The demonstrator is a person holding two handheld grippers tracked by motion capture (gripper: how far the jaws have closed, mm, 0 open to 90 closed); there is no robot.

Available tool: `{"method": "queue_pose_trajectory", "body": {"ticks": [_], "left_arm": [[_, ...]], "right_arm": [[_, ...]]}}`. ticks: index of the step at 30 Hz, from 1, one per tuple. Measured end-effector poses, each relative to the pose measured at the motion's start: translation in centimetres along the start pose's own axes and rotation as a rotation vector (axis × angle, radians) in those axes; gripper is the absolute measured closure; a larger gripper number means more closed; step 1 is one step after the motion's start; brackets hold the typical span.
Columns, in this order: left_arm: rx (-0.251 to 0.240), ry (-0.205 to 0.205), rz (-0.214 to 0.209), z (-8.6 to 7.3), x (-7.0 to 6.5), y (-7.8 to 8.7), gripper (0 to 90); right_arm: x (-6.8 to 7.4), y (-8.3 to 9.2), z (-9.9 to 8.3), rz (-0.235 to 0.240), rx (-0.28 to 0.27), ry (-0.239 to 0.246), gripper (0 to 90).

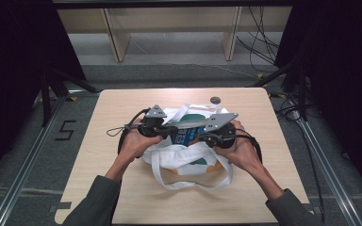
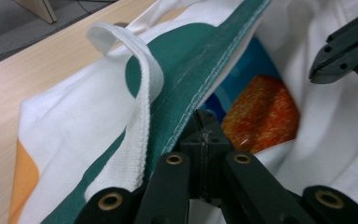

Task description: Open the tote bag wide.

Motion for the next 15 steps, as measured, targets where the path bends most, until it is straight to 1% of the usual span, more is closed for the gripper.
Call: {"method": "queue_pose_trajectory", "body": {"ticks": [1,2,3,4,5,6,7,8,9,10,11,12,13,14,15], "left_arm": [[0.016,0.005,0.014,-0.1,0.4,-0.5,89.4],[0.016,0.005,0.014,-0.1,0.4,-0.5,89.4],[0.025,-0.001,0.024,0.0,0.6,-0.7,89.4],[0.044,-0.031,0.067,0.7,1.0,-1.1,89.4],[0.044,-0.031,0.067,0.7,1.0,-1.1,89.4],[0.053,-0.041,0.088,1.0,1.3,-1.4,89.4],[0.073,-0.058,0.101,1.2,1.7,-1.6,89.4],[0.081,-0.049,0.117,1.6,2.6,-2.2,89.5],[0.088,-0.04,0.124,1.8,2.9,-2.5,89.5],[0.088,-0.04,0.124,1.8,2.9,-2.5,89.5],[0.093,-0.042,0.135,2.1,3.4,-2.8,89.5],[0.097,-0.036,0.14,2.2,3.9,-3.0,89.6],[0.096,-0.025,0.15,2.4,4.4,-3.2,89.6],[0.107,-0.021,0.167,2.7,5.4,-3.6,89.6],[0.107,-0.021,0.167,2.7,5.4,-3.6,89.7]], "right_arm": [[-0.1,-0.2,-0.2,0.0,0.019,0.01,90.0],[-0.2,-0.4,-0.5,-0.008,0.038,0.014,90.0],[-0.3,-0.6,-0.8,-0.011,0.06,0.005,90.0],[-0.4,-0.8,-1.1,-0.014,0.067,-0.001,90.0],[-0.6,-0.9,-1.4,-0.009,0.079,0.012,90.0],[-0.6,-0.9,-1.4,-0.009,0.079,0.012,90.0],[-0.6,-1.0,-1.7,-0.001,0.093,0.01,90.0],[-0.6,-0.9,-2.2,0.013,0.112,-0.013,90.0],[-0.4,-0.9,-2.4,0.024,0.12,-0.015,90.0],[-0.4,-0.7,-2.6,0.024,0.13,-0.015,90.0],[-0.4,-0.7,-2.6,0.024,0.13,-0.015,90.0],[-0.3,-0.6,-2.8,0.038,0.134,-0.008,90.0],[-0.1,-0.3,-3.3,0.061,0.145,-0.009,90.0],[0.0,0.0,-3.7,0.073,0.156,-0.015,90.0],[0.1,0.2,-4.0,0.086,0.161,-0.012,90.0]]}}
Point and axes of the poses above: each handheld gripper's, and its own axes: y roughly backward along the jaws, z roughly out of its top, x roughly to its left, the point moved 3 cm from there along -y, roughly forward along the jaws, and after that the axes turned 11 degrees about -y, right-handed, at the moved point
